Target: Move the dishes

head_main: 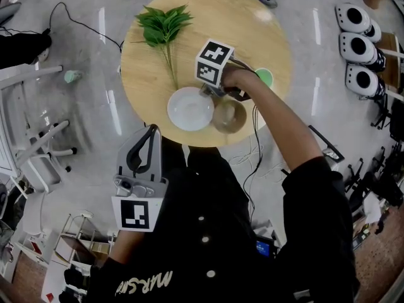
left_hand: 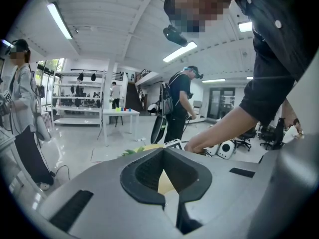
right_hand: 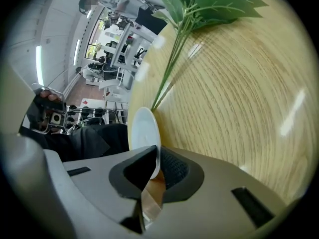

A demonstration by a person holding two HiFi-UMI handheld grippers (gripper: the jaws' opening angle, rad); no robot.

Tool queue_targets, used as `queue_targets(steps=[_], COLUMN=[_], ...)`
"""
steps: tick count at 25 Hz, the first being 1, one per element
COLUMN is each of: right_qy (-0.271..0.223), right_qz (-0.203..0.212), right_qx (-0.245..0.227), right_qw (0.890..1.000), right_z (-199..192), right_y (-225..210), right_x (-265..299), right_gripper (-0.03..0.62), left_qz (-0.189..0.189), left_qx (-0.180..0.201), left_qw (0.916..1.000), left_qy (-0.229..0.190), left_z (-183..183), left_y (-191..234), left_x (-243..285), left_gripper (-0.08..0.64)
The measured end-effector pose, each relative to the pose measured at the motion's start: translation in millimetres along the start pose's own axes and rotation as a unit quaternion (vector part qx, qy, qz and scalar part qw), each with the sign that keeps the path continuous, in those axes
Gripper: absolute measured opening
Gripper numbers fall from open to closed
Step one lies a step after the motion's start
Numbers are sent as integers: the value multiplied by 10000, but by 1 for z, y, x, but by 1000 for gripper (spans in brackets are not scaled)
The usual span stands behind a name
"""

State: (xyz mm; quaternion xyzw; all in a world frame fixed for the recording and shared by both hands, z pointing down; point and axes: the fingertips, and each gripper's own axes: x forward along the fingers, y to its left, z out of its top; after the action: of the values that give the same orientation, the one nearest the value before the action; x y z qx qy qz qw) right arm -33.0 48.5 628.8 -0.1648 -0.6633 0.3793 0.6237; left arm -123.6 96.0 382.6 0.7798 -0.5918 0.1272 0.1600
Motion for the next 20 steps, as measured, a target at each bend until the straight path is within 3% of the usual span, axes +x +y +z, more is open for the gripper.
queue_targets(steps=[7,9,11,16,20], right_qy=[119,125,112,1,-335], right_qz=[-188,-194,-143,-164,-494], right_qx=[-75,-78,-97,-91,-174], right_qw=[9997,9997,9998,9998,9981], right_z=[-2,-3,-4,-1,9], right_y=[-9,-10,-9,-8,-7], right_x=[5,6,7,3,-21], right_gripper=[40,111,135,169,185], left_qz=[-24,-31,-37,-58,-67], left_qx=[3,8,-1,-11,28], left_qw=[10000,10000,9999,10000,10000], left_qy=[56,73,97,56,15], left_z=[-4,-6,-8,-5,0], left_y=[-2,-3,-3,-4,-6], left_x=[0,1,2,4,4], left_gripper=[17,17,17,17,17])
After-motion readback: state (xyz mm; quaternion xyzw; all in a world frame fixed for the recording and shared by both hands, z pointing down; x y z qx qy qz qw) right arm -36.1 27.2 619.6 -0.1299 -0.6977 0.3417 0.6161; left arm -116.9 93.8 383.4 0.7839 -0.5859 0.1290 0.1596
